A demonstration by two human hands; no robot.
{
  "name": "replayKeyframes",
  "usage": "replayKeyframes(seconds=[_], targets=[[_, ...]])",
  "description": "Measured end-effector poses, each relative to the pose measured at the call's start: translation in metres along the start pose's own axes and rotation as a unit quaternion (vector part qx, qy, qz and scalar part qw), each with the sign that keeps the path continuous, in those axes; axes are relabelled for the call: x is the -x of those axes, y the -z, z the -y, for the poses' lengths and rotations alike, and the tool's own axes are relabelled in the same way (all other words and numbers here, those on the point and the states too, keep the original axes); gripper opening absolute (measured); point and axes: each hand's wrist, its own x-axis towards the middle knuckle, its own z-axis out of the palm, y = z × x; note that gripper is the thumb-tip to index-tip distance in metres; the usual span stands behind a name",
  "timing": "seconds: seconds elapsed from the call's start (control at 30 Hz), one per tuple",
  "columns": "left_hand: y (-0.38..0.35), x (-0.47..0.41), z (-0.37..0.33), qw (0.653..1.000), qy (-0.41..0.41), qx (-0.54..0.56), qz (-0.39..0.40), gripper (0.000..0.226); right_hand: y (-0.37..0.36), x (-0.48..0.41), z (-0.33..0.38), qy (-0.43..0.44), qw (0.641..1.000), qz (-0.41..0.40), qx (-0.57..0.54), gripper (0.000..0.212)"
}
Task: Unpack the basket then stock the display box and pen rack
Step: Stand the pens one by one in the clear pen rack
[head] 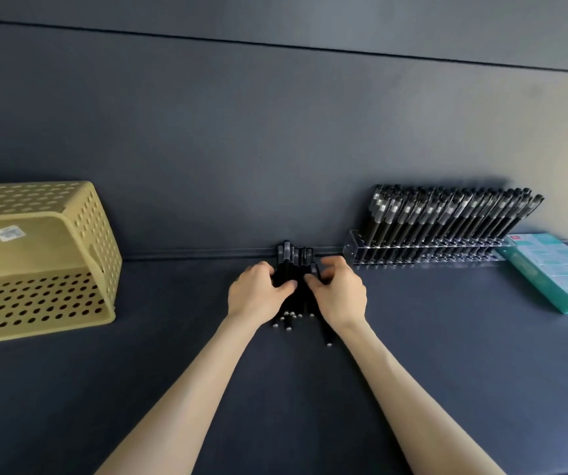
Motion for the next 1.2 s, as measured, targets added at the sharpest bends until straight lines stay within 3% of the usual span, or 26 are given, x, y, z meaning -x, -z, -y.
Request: replayKeyframes(seconds=[0.13, 0.27, 0.6, 0.9, 1.2], targets=[[0.002, -0.003, 0.006, 0.998, 0.016, 0.062, 0.002, 0.038, 0.001, -0.001, 0.0, -0.02, 1.0, -0.009, -0.016, 0.031], [0.0, -0.004, 0.008, 0.999, 0.01, 0.053, -0.01, 0.026, 0.001, -0.001, 0.0, -0.029, 0.998, -0.02, -0.049, 0.02], [-0.005, -0.005, 0.001, 0.999, 0.004, -0.023, -0.034, 0.031, 0.004, 0.002, 0.0, -0.021, 0.998, -0.019, -0.063, 0.019], [0.0, -0.008, -0.007, 0.991, -0.007, -0.133, -0.006, 0.033, 0.004, 0.004, 0.0, -0.017, 0.998, -0.017, -0.065, 0.018], [0.009, -0.014, -0.005, 0.996, 0.024, -0.07, 0.049, 0.034, 0.004, 0.006, -0.001, -0.001, 0.998, -0.002, -0.056, 0.018]])
